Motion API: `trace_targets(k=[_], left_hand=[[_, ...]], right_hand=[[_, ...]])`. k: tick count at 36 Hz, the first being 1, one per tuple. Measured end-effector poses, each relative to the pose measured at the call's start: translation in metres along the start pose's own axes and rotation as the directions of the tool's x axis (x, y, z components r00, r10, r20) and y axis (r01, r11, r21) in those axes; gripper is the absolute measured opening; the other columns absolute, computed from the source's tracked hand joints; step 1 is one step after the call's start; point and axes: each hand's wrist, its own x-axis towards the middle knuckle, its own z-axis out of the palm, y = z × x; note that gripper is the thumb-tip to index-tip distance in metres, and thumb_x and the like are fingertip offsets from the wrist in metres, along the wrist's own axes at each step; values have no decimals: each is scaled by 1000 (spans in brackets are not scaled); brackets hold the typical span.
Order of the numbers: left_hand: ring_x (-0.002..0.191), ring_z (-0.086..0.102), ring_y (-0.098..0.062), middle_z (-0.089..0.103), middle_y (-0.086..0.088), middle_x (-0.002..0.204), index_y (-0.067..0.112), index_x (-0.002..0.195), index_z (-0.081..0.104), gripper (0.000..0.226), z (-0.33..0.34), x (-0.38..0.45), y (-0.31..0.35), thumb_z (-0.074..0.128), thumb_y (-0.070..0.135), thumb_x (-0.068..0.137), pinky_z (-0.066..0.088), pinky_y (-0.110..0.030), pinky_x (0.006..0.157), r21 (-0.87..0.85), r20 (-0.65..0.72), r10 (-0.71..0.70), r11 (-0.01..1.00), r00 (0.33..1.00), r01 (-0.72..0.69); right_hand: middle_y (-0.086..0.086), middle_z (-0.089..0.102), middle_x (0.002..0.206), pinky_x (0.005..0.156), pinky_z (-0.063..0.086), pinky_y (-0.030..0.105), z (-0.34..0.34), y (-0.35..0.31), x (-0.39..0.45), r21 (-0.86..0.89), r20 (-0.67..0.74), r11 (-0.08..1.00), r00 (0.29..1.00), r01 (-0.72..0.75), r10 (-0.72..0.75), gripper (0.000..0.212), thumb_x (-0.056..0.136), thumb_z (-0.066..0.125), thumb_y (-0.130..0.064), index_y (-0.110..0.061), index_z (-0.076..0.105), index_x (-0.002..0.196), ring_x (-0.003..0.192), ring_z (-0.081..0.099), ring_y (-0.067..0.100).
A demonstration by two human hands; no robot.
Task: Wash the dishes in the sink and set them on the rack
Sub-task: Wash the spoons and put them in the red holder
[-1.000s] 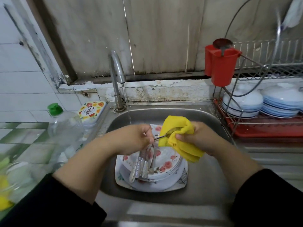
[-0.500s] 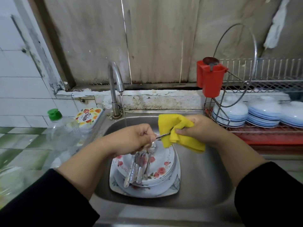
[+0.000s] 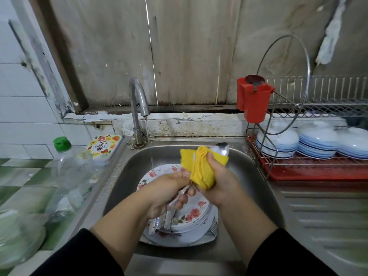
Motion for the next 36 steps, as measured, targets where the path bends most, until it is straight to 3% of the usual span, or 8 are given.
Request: trace_targets(k=[6,10,14,19,25,29,32,36], left_hand=[[39,27,-10,47,2,48,14,78,39,26,-5,2,-3,33,16,102,17,-16,33,219,-129,35,976,991,-5],[34,27,-7,44,-7,56,10,81,45,19,-6,2,-4,32,7,96,18,-16,35,278,-120,55,960,991,-19],[46,37,-7,52,-3,66,12,86,51,22,-12,0,-5,37,22,99,29,-16,42,235,-82,-1,972,997,21],[85,60,-13,64,-1,107,23,115,62,55,-17,-1,-2,40,64,85,47,-28,80,25,-115,3,1000,993,0],[51,58,-23,65,-14,75,0,111,55,33,-9,1,-2,57,28,93,40,-27,49,-80,-275,57,993,960,-82],[54,67,-14,72,-2,70,8,104,60,17,-17,-3,0,57,21,93,46,-28,62,-103,-278,61,990,959,-93],[55,68,-11,72,1,65,9,95,60,11,-20,-5,0,56,20,93,48,-27,61,-65,-250,59,995,966,-77],[58,69,-13,72,-5,68,5,93,60,15,-26,-8,-4,55,19,93,52,-24,57,-48,-213,26,998,977,-37]], right_hand=[[14,66,101,64,49,38,8,0,2,5,-72,999,997,42,-42,35,94,51,-38,-9,58,113,81,63,26],[13,71,71,51,55,30,12,28,-3,-84,-13,994,997,-71,70,37,98,42,-37,-4,59,100,59,69,22],[16,67,91,59,49,37,9,20,3,-126,-45,990,998,-56,51,36,96,47,-37,-4,61,103,76,64,28],[18,65,107,80,48,45,16,10,1,-118,-50,992,998,-33,27,34,97,48,-35,-4,60,107,100,61,33],[13,67,104,51,51,29,22,24,-1,-251,-49,967,998,-40,29,52,94,44,-51,-7,57,119,81,64,26],[3,59,89,62,43,27,9,6,3,-283,-68,956,993,71,-94,52,94,45,-53,-11,54,124,75,55,15],[4,60,110,83,45,31,4,1,9,-400,-154,911,973,99,-174,54,92,53,-49,-10,55,129,99,56,21],[4,64,101,71,51,29,-2,-3,9,-513,-161,849,958,125,-238,37,96,53,-37,-11,60,120,89,57,18]])
